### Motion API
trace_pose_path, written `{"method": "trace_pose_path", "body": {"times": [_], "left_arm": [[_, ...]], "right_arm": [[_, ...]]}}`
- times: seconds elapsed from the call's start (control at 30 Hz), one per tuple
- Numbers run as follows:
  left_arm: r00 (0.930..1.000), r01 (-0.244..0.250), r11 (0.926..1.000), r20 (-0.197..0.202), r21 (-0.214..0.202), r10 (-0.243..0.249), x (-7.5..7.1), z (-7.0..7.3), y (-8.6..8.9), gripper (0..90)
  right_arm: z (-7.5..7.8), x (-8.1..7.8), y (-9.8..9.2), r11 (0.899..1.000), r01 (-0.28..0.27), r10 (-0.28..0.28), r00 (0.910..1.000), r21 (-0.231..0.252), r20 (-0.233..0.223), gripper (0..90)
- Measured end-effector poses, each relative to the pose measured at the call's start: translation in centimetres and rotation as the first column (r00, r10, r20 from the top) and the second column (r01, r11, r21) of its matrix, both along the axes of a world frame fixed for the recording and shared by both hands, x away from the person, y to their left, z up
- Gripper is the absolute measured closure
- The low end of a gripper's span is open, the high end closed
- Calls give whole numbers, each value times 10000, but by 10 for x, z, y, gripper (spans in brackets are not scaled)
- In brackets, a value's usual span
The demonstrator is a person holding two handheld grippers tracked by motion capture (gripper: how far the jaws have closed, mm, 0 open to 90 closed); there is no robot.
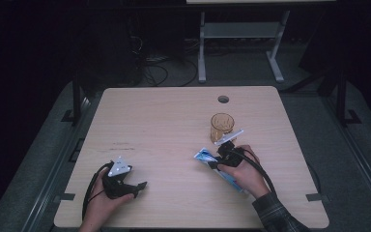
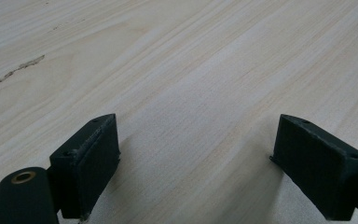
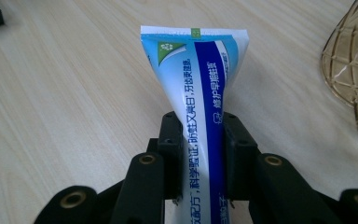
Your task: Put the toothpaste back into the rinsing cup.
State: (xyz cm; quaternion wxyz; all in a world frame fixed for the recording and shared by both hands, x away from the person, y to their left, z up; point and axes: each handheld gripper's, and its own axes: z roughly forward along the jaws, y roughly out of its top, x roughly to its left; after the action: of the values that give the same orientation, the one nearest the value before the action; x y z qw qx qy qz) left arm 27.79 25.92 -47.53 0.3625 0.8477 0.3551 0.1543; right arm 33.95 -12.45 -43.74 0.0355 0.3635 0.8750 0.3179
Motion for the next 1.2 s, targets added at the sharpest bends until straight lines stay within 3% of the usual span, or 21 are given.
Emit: {"method": "trace_pose_path", "body": {"times": [0.5, 0.7, 1.2], "left_arm": [[10000, -1, 10000, 2, -1, 1, 0, 0, 0, 131], [10000, 7, 10000, 19, 19, -7, 0, 0, 0, 131], [10000, -11, 10000, 18, -15, 11, 0, 0, 0, 131]], "right_arm": [[22, -5, -12, 9928, 171, -198, 9996, 1187, 220, 733], [29, -6, -14, 9898, 217, -263, 9992, 1406, 314, 735], [57, -12, -25, 9704, 165, -412, 9944, 2409, 975, 739]]}}
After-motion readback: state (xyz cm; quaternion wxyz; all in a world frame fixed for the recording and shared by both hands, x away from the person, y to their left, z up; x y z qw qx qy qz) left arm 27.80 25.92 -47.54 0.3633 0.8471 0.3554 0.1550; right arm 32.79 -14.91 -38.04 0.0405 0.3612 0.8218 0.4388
